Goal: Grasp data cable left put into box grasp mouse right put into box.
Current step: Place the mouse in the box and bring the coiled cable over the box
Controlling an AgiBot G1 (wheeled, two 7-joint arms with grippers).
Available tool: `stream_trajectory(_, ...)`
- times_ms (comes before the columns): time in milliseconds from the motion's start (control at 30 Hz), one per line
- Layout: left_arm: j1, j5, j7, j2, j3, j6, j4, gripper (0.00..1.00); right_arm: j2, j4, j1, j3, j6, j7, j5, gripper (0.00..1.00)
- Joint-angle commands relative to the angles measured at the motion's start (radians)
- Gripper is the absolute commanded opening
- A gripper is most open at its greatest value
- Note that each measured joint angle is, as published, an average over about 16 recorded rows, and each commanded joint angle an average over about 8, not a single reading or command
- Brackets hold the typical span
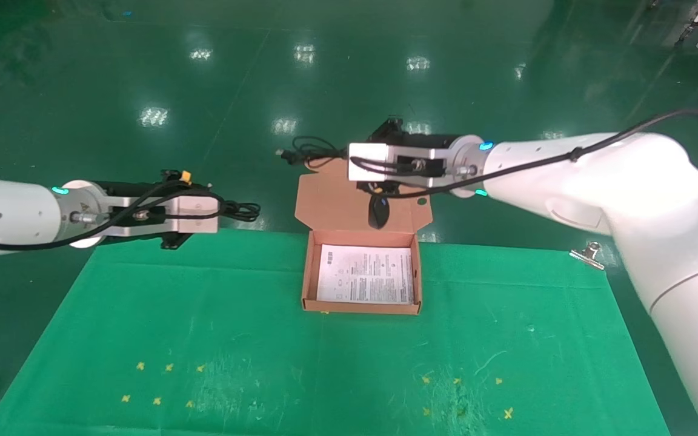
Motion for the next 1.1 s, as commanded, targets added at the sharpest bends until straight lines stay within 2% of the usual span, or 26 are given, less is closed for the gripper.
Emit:
stream_trajectory(33,0.006,0.029,-0.029,-0.008,0.005,0.009,-0.01,0.0,-0.003,-0.011,-0.008,-0.024,0.01,-0.002,0.018,0.0)
stream_trajectory(300,0.016,0.103,-0.098,-0.033,0.014,0.048,-0.063,0.0,-0.009,0.022,-0.057,-0.165,0.051,0.045,0.134,0.0)
stream_trajectory(567,0.021,0.12,-0.121,-0.036,0.015,0.057,-0.084,0.0,-0.011,0.059,-0.089,-0.323,0.122,0.114,0.276,0.0)
stream_trajectory(933,0.022,0.122,-0.125,-0.036,0.015,0.058,-0.087,0.0,-0.007,-0.067,-0.121,-0.456,0.185,0.259,0.398,0.0)
stream_trajectory(967,0.022,0.122,-0.125,-0.036,0.015,0.058,-0.087,0.0,-0.007,-0.079,-0.12,-0.466,0.186,0.273,0.401,0.02)
stream_trajectory(1000,0.022,0.123,-0.125,-0.036,0.015,0.058,-0.087,0.0,-0.007,-0.09,-0.119,-0.476,0.186,0.287,0.402,0.1)
stream_trajectory(1100,0.022,0.123,-0.125,-0.036,0.015,0.058,-0.088,0.0,-0.007,-0.112,-0.114,-0.503,0.182,0.324,0.404,0.47)
